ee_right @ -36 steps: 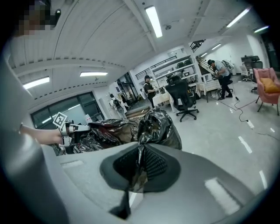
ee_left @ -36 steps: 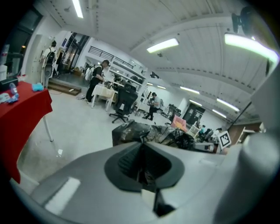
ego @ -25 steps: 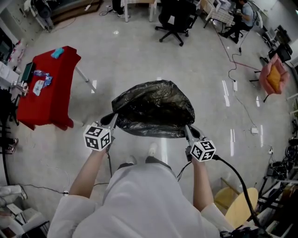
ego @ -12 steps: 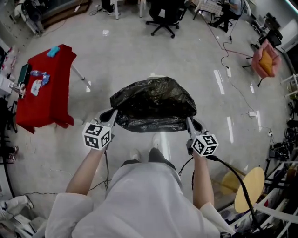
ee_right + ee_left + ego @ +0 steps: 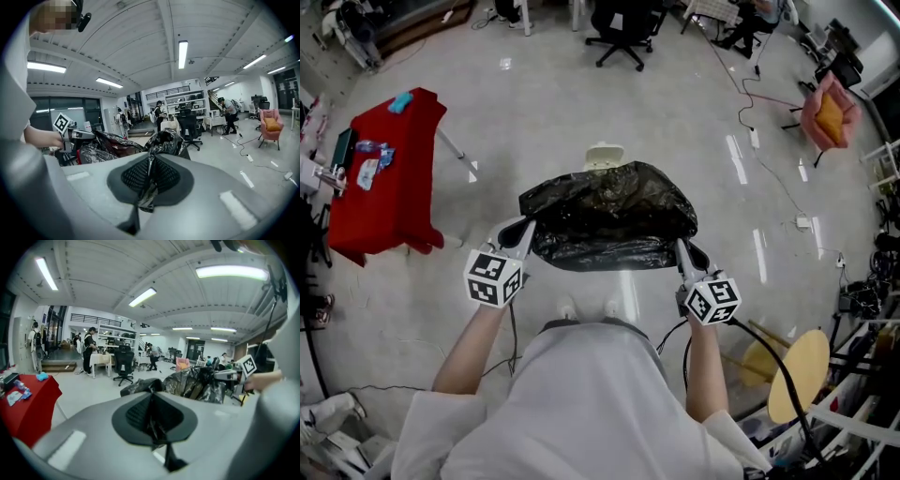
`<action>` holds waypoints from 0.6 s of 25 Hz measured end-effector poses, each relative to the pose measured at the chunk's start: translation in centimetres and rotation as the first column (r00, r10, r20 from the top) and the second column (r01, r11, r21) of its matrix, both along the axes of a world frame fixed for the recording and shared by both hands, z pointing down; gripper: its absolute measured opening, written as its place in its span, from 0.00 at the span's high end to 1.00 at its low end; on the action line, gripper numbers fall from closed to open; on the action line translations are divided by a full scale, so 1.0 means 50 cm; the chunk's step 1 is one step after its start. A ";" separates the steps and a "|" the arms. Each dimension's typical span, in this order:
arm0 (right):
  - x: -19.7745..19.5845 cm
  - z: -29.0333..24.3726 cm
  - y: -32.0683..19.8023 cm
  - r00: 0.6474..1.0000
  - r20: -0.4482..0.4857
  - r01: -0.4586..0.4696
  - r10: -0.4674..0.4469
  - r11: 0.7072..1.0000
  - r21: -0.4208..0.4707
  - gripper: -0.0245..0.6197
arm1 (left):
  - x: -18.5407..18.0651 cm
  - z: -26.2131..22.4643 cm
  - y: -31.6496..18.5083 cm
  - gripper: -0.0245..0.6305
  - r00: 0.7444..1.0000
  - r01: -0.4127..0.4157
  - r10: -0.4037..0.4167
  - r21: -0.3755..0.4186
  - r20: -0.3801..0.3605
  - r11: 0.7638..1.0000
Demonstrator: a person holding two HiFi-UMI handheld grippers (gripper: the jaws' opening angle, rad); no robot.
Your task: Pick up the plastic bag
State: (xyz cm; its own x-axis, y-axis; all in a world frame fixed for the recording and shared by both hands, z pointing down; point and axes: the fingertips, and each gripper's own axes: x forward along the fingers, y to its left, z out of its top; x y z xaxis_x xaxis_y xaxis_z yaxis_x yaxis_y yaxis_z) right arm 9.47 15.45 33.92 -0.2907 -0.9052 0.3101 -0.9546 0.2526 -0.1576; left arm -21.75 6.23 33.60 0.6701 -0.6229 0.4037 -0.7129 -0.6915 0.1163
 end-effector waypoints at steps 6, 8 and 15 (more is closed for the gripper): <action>0.026 -0.007 0.025 0.999 0.037 0.003 -0.004 1.000 0.015 0.96 | 0.028 -0.015 0.035 0.95 0.999 0.026 -0.026 0.004 -0.036 1.000; 0.029 -0.010 0.031 0.998 0.055 0.010 -0.011 1.000 0.022 0.96 | 0.036 -0.017 0.040 0.95 0.999 0.026 -0.026 0.004 -0.046 1.000; 0.050 -0.022 0.037 0.995 0.098 0.013 -0.017 0.999 0.046 0.96 | 0.063 -0.027 0.045 0.95 0.997 0.039 -0.039 0.009 -0.059 0.999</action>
State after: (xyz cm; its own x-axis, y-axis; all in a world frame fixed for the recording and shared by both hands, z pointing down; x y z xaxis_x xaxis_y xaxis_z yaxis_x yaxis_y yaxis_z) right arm 11.97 17.30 32.82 -0.3313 -0.9130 0.2381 -0.9312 0.2756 -0.2387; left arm -18.58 8.50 32.26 0.6677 -0.6529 0.3576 -0.7314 -0.6647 0.1524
